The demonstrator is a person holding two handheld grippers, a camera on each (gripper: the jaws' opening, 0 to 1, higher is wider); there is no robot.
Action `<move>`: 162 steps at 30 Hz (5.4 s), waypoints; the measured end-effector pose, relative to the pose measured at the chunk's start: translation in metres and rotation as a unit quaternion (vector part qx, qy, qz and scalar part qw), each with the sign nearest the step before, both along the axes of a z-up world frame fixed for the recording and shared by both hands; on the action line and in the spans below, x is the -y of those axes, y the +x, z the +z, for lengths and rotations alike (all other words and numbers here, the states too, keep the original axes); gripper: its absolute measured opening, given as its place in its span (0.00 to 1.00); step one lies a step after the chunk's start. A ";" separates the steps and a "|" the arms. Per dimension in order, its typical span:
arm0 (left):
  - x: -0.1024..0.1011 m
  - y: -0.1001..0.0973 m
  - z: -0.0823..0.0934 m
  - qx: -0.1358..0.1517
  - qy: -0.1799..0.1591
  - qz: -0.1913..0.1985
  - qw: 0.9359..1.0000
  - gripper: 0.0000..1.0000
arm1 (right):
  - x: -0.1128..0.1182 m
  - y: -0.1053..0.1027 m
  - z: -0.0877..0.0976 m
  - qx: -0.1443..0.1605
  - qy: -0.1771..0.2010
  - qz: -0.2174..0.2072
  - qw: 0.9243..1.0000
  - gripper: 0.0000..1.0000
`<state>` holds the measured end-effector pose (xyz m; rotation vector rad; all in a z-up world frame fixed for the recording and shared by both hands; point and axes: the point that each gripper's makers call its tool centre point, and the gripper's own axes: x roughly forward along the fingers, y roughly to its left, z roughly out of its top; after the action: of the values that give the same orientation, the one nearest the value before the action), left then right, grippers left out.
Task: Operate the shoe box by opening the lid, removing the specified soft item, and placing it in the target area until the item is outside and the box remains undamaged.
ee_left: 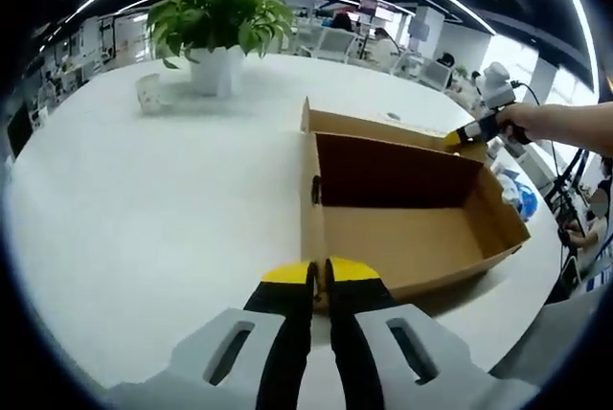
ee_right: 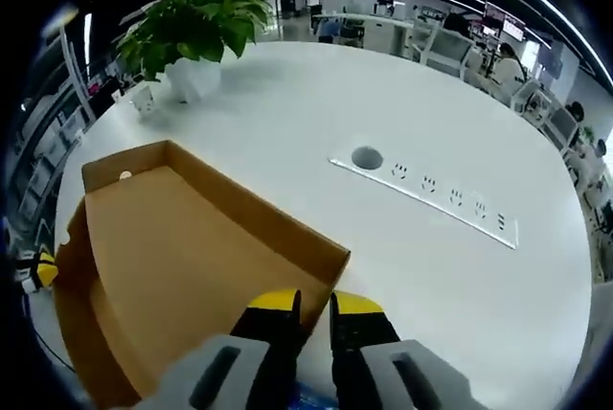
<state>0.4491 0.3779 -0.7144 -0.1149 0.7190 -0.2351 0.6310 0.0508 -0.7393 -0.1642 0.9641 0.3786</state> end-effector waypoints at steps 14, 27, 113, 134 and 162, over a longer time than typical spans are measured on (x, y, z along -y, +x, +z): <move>0.001 0.000 0.000 0.000 -0.002 -0.003 1.000 0.03 | 0.003 0.005 0.020 0.025 0.009 -0.022 0.999 0.02; 0.000 0.000 0.000 0.002 -0.002 -0.003 1.000 0.03 | 0.002 0.008 0.045 0.049 0.027 -0.031 0.998 0.00; 0.001 0.002 0.000 0.001 -0.005 -0.015 1.000 0.05 | -0.017 -0.056 0.149 0.222 0.102 0.036 0.969 0.00; 0.001 0.002 -0.001 0.003 -0.009 -0.020 1.000 0.05 | -0.019 -0.078 0.151 0.237 0.111 0.037 0.965 0.00; 0.001 0.002 0.001 0.008 -0.009 -0.021 1.000 0.05 | -0.019 -0.102 0.148 0.244 0.121 0.042 0.961 0.00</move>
<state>0.4511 0.3765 -0.7133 -0.1155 0.7032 -0.2818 0.5294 0.0697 -0.5914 -0.0689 0.4194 0.5017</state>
